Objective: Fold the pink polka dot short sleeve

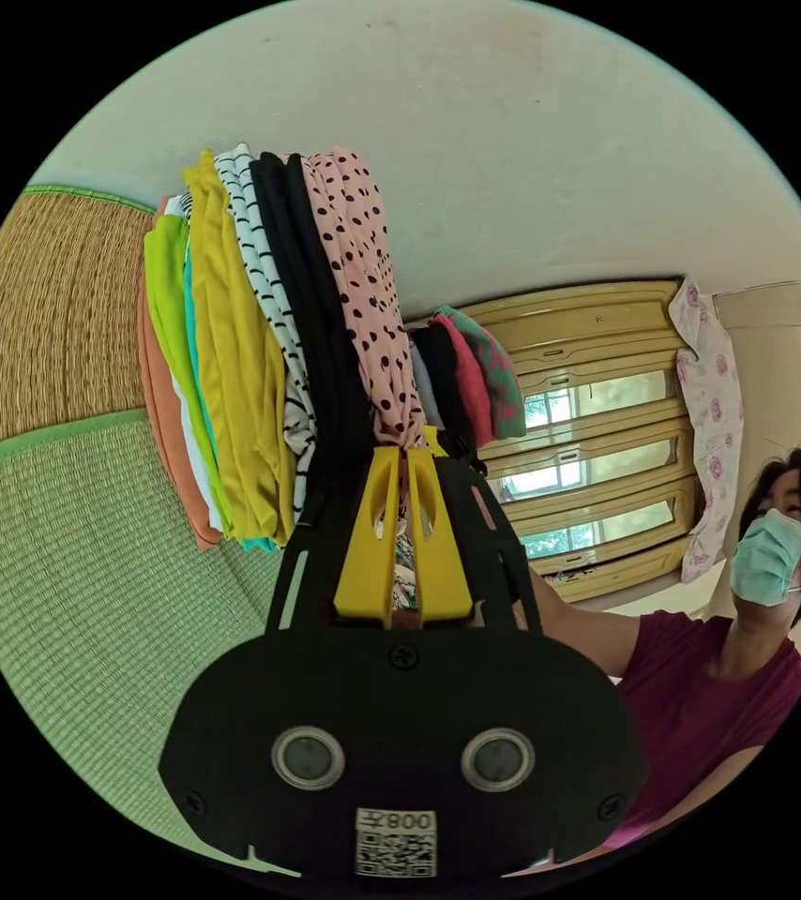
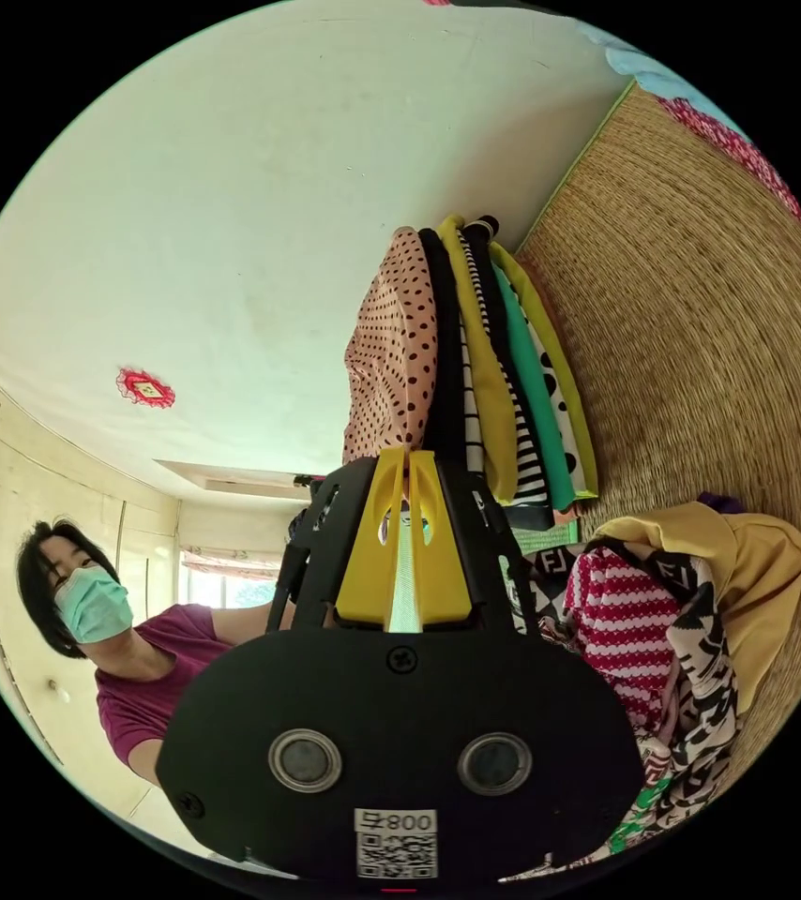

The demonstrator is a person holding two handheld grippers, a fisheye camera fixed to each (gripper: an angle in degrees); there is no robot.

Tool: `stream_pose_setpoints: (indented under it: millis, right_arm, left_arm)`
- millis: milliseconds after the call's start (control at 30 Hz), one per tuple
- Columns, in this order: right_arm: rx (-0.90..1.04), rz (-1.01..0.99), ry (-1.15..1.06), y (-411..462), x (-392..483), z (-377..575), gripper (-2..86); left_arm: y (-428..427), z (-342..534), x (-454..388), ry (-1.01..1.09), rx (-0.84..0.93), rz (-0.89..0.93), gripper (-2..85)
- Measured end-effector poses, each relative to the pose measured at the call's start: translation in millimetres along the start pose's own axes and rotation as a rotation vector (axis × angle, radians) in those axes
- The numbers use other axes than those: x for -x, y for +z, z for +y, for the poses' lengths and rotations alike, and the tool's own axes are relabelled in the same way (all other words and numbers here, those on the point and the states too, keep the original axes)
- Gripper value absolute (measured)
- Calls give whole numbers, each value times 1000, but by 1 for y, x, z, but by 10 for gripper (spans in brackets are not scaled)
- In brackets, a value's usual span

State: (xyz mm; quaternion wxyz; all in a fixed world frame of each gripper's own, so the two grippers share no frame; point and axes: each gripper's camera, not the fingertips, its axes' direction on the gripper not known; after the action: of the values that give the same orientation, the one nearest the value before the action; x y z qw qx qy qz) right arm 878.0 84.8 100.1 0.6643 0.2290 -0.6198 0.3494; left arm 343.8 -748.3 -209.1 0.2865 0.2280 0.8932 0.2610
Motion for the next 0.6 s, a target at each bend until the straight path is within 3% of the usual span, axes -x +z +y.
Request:
stream_pose_setpoints:
  millis: [267, 433, 600]
  right_arm:
    - [-71, 12, 23, -11, 8, -1, 2]
    - [-201, 169, -18, -29, 42, 17, 1]
    - [-259, 298, -179, 18, 113, 36, 1]
  left_arm:
    - [3, 3, 59, 27, -1, -36, 10]
    - [-18, 17, 75, 53, -32, -65, 4]
    - [-14, 11, 72, 160, -50, -80, 2]
